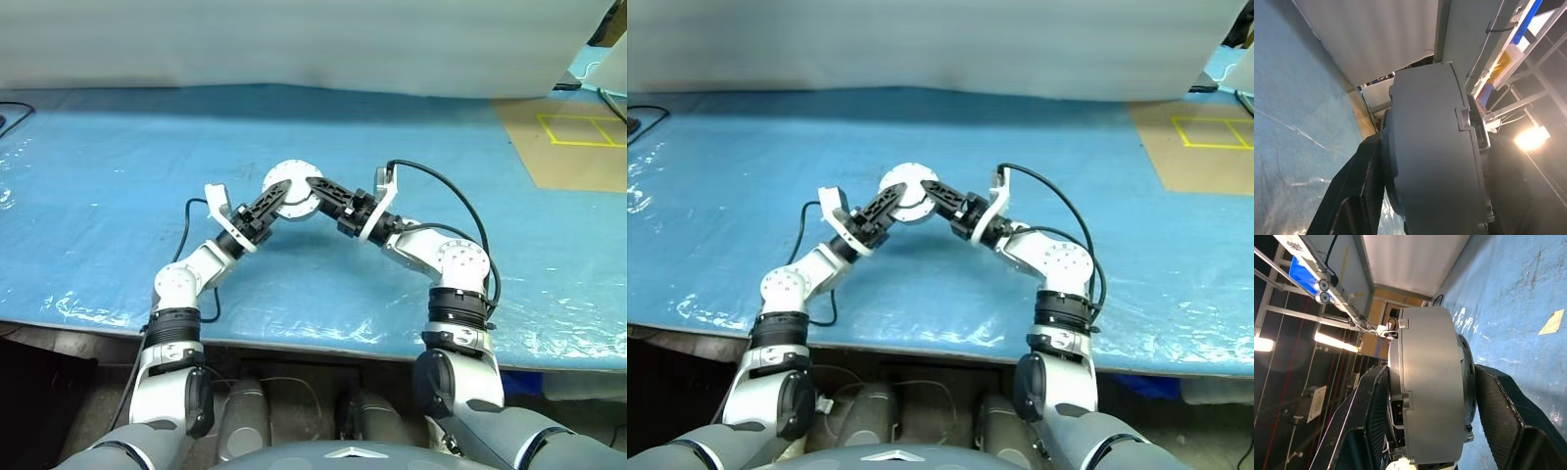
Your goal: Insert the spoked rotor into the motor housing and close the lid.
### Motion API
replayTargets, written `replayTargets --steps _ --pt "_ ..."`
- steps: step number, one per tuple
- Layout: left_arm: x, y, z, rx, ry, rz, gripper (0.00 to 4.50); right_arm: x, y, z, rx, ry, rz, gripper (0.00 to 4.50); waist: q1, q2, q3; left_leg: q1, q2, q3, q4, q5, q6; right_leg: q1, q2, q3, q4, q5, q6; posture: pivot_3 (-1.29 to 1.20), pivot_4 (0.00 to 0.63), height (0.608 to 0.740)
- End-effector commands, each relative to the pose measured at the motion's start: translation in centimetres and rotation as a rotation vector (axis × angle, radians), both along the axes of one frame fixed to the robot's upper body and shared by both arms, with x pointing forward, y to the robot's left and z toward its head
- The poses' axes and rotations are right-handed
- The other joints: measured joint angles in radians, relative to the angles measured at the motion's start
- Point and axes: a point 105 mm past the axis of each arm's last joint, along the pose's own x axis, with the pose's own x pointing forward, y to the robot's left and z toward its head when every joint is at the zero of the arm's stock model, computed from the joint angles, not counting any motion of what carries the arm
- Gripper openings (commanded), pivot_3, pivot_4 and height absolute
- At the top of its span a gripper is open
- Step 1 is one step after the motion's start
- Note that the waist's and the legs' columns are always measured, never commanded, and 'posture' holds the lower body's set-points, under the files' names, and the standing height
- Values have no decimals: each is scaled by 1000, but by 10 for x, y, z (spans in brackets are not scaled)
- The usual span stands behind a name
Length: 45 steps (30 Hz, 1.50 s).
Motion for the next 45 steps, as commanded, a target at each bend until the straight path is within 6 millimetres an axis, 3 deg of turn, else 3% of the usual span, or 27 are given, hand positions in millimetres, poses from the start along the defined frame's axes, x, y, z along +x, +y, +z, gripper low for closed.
replayTargets --steps 1,7,14,21,26,28,32,40,45 --pt "0 1 12 25 -42 21 2519 -3 6 18 9 -68 5 2299 0 0 0 0 0 0 0 0 0 0 0 0 0 0 0 0 150 740" --pt "1 5 10 35 -33 32 2518 -1 7 17 -21 -86 -14 2299 0 0 0 0 0 0 0 0 0 0 0 0 0 0 0 0 150 740" --pt "10 15 12 28 -29 83 2518 -1 6 15 -21 -78 -5 4471 0 0 0 0 0 0 0 0 0 0 0 0 0 0 0 0 150 740" --pt "26 26 23 -2 -42 179 2518 1 6 13 -20 -67 -10 4471 0 0 0 0 0 0 1 0 0 0 0 0 0 1 1 0 150 740" --pt "56 79 34 61 -74 563 2518 5 1 5 -102 -73 -45 4471 -2 0 0 0 0 0 1 0 0 0 0 0 0 1 0 0 150 740" --pt "66 104 29 145 -53 733 2518 4 0 2 -136 -93 -44 4471 -3 -1 0 0 0 -1 1 0 0 0 0 0 0 1 0 0 150 740" --pt "72 134 18 274 -48 897 2518 3 0 -4 -171 -103 -43 4471 -2 -1 0 0 0 -1 1 0 0 0 0 0 -1 2 1 0 150 740" --pt "78 155 -4 354 44 955 2518 3 8 -13 -239 -119 -26 4471 27 -6 4 -2 1 -1 2 0 0 0 0 -3 0 2 0 0 150 740" --pt "74 159 -28 416 115 942 2518 3 5 -18 -267 -116 -34 4471 27 -7 4 -2 1 -1 3 0 0 0 -1 -2 0 2 1 0 150 740"
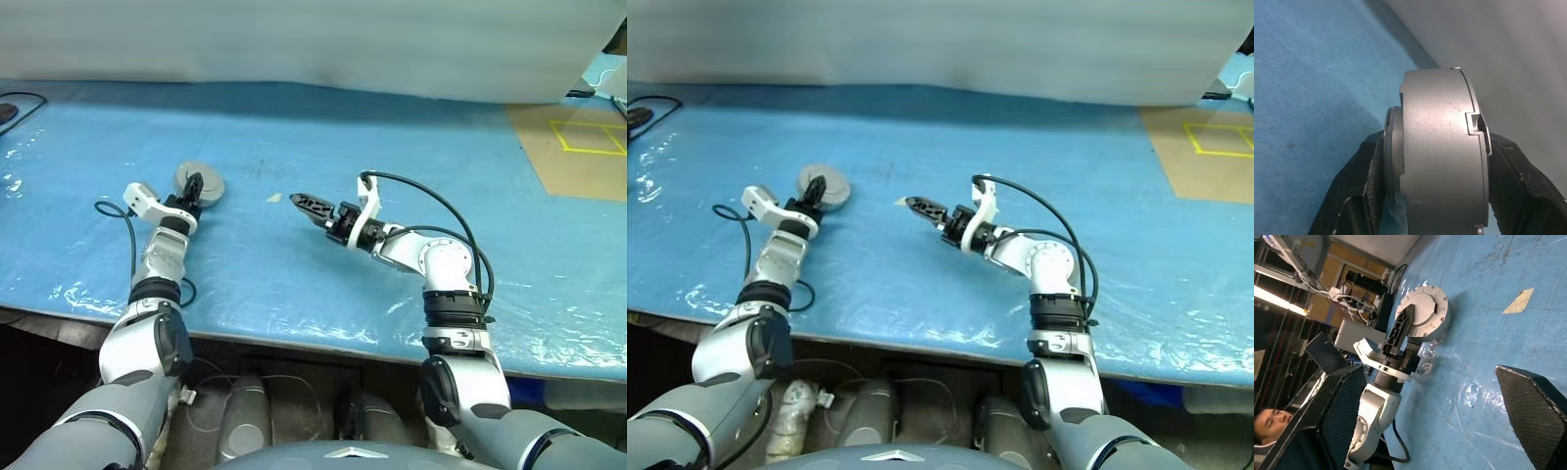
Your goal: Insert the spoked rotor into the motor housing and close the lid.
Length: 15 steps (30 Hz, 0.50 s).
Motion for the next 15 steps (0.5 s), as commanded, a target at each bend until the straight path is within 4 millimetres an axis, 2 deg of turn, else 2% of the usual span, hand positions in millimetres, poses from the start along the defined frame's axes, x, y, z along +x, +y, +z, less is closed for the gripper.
replayTargets --steps 1,2,6,10,13,15 --pt "1 11 16 35 -55 18 2518 -1 -3 5 -3 -37 -13 4471 0 0 0 0 0 0 0 0 0 0 0 0 0 0 0 0 150 740" --pt "-1 18 14 45 -39 45 3142 -1 -3 4 -7 -37 -11 4500 0 0 0 0 0 0 0 0 0 0 0 0 0 0 0 0 150 740" --pt "-6 42 10 76 14 130 4375 -2 -3 3 -25 -44 -6 4500 -2 0 0 1 0 0 0 0 0 0 0 0 0 0 -1 0 150 740" --pt "-16 71 10 172 55 206 4463 -2 -1 -2 -40 -38 0 4500 -5 0 0 2 1 0 0 0 0 0 1 0 0 0 -1 0 150 740" --pt "-29 102 15 193 53 294 4463 -3 2 -3 -46 -43 15 4500 -3 0 0 2 1 0 0 0 0 0 1 0 0 0 -1 0 150 740" --pt "-35 114 18 203 50 331 4463 -4 3 -3 -48 -45 18 4500 -2 0 0 2 1 0 -1 0 0 0 0 0 0 0 -1 0 150 740"
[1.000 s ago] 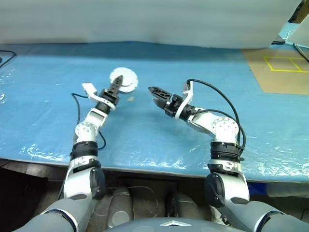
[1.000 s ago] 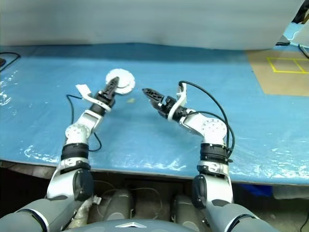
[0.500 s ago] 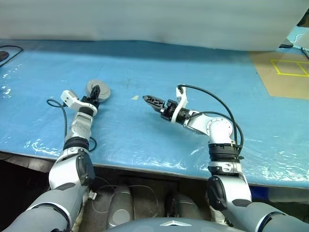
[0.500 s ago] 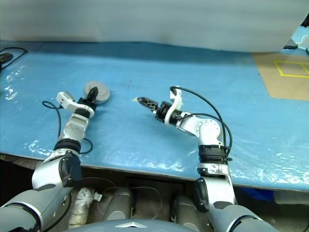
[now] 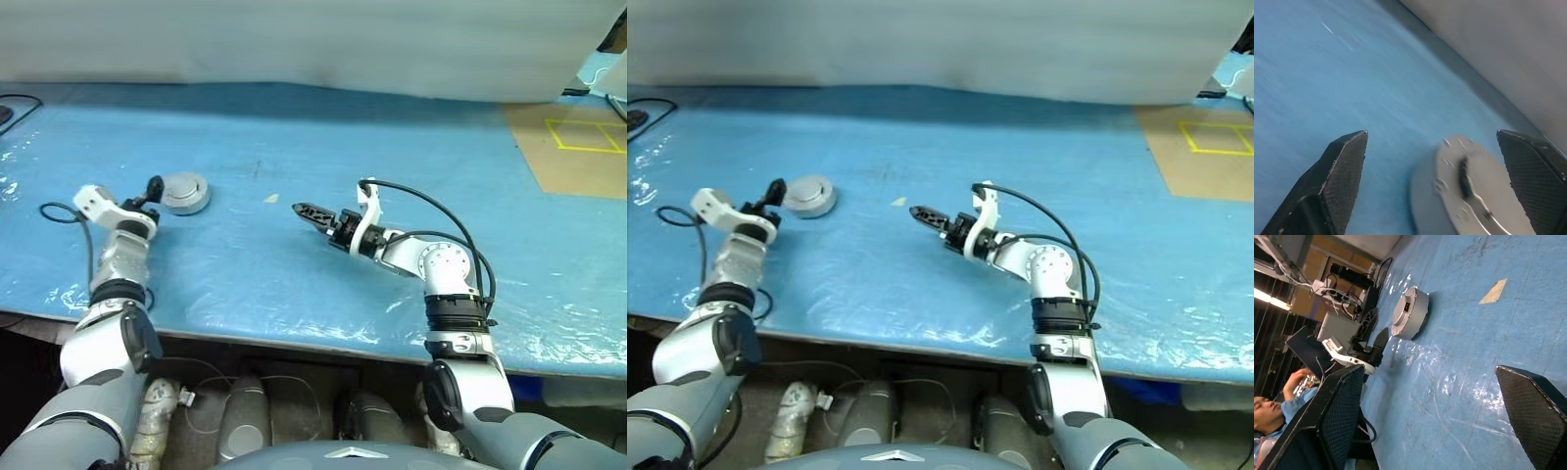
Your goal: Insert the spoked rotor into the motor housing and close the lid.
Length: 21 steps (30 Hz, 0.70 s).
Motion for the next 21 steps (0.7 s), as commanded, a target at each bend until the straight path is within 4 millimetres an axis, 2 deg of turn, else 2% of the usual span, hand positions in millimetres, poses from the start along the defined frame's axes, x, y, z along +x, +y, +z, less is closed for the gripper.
replayTargets --steps 1,3,6,9,13,18,21 --pt "-13 28 12 35 -37 83 4463 -1 3 11 17 -52 11 4500 1 0 0 0 0 0 0 0 0 0 0 0 0 0 0 0 150 740" --pt "-18 36 20 60 -70 85 4463 0 3 12 22 -53 10 4500 3 0 0 0 0 0 0 0 0 0 0 0 0 0 0 0 150 740" --pt "-14 20 38 60 -170 -62 4463 3 -2 15 5 -89 -15 4500 6 0 0 0 1 0 0 0 0 1 -1 -1 0 0 0 0 150 740" --pt "-14 -24 61 84 -286 -326 4463 14 -21 29 -62 -242 -137 4500 9 0 0 0 0 0 1 0 0 2 -6 -2 1 0 1 0 150 740" --pt "-29 -102 74 159 -339 -648 4463 16 -38 34 -209 -396 -199 4500 6 0 0 0 -4 2 1 0 0 3 -11 -3 0 1 1 0 150 740" --pt "-41 -177 69 246 -333 -892 4463 25 -64 28 -408 -507 -356 4500 -2 -1 0 1 -3 2 1 0 0 3 -10 -3 1 1 1 0 150 740" --pt "-43 -203 55 346 -316 -966 4463 27 -77 21 -523 -546 -433 4500 -7 0 0 3 -4 2 1 0 0 4 -10 -1 1 1 1 0 150 740"
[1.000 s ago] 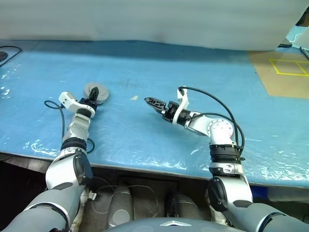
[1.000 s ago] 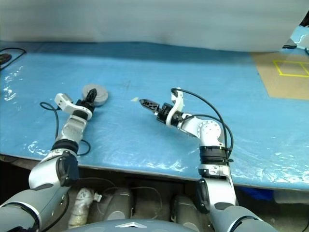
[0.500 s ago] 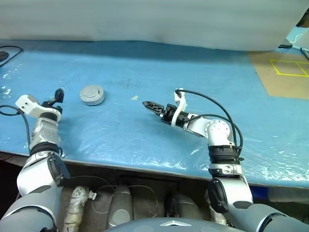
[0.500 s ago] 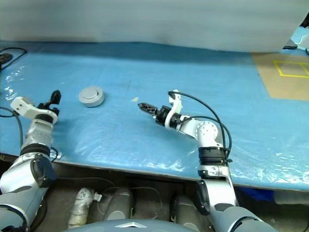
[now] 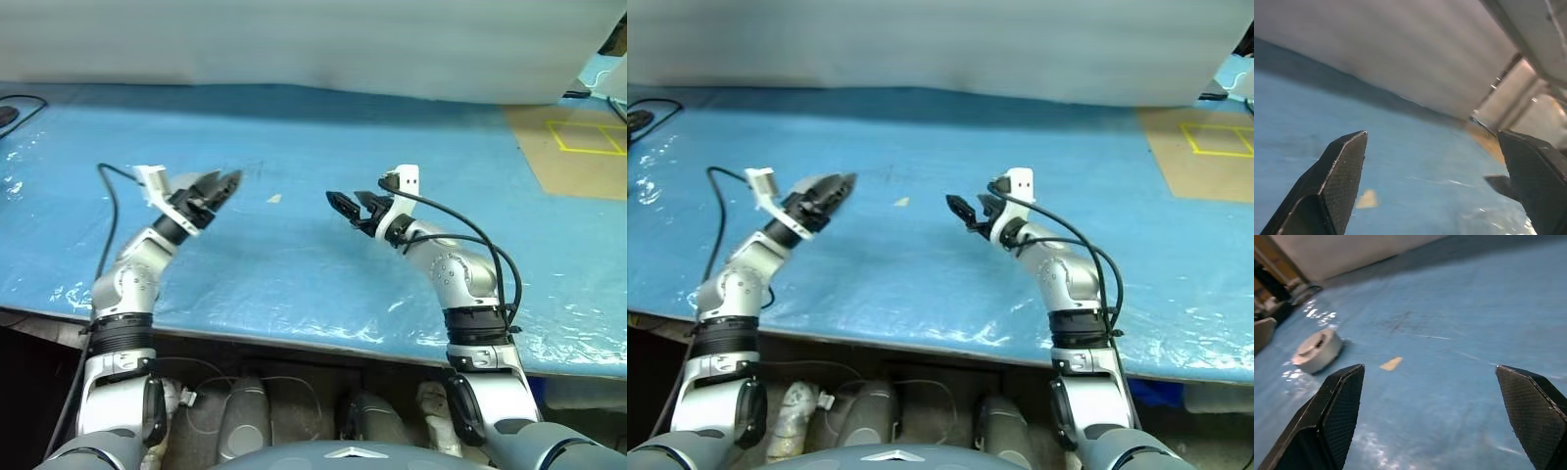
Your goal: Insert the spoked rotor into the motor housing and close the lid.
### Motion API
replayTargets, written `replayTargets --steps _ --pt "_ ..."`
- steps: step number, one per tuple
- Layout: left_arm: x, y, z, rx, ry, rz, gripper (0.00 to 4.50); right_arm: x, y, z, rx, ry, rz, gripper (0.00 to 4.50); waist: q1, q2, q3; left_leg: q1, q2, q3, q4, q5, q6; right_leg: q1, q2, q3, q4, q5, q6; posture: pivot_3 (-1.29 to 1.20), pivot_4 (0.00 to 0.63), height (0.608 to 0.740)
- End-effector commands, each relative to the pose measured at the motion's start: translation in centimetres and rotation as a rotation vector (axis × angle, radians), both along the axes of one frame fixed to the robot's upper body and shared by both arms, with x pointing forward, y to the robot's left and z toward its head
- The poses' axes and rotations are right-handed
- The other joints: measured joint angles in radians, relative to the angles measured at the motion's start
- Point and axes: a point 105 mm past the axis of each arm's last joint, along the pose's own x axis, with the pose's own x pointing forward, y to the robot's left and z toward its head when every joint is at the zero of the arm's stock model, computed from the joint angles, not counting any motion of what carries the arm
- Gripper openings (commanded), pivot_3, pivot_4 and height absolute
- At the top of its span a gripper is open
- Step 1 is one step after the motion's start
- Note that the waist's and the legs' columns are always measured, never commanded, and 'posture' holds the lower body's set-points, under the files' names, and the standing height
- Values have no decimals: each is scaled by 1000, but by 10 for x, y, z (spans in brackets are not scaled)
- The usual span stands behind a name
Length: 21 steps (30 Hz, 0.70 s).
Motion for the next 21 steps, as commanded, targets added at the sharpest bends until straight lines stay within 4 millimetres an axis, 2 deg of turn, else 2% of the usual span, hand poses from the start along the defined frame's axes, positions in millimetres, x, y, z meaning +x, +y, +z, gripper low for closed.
replayTargets --steps 1,6,11,21 --pt "-4 -24 -8 129 -68 -61 4463 1 -15 9 -134 -125 -101 4500 -4 0 0 1 0 0 0 0 0 0 0 1 0 0 0 0 150 740" --pt "4 -40 -28 250 -88 -83 4463 0 -38 -3 -232 -133 -234 4500 -24 0 0 1 -5 0 -1 0 0 0 0 2 -1 0 1 0 150 740" --pt "4 -46 -28 221 -90 -125 4463 -2 -37 -2 -261 -159 -242 4500 -25 0 0 2 -6 0 -1 0 0 1 1 3 -1 1 1 0 150 740" --pt "4 -41 -24 204 -98 -104 4463 4 -37 -2 -270 -160 -263 4500 -24 0 0 2 -6 0 -1 0 1 1 0 4 -1 1 1 0 150 740"
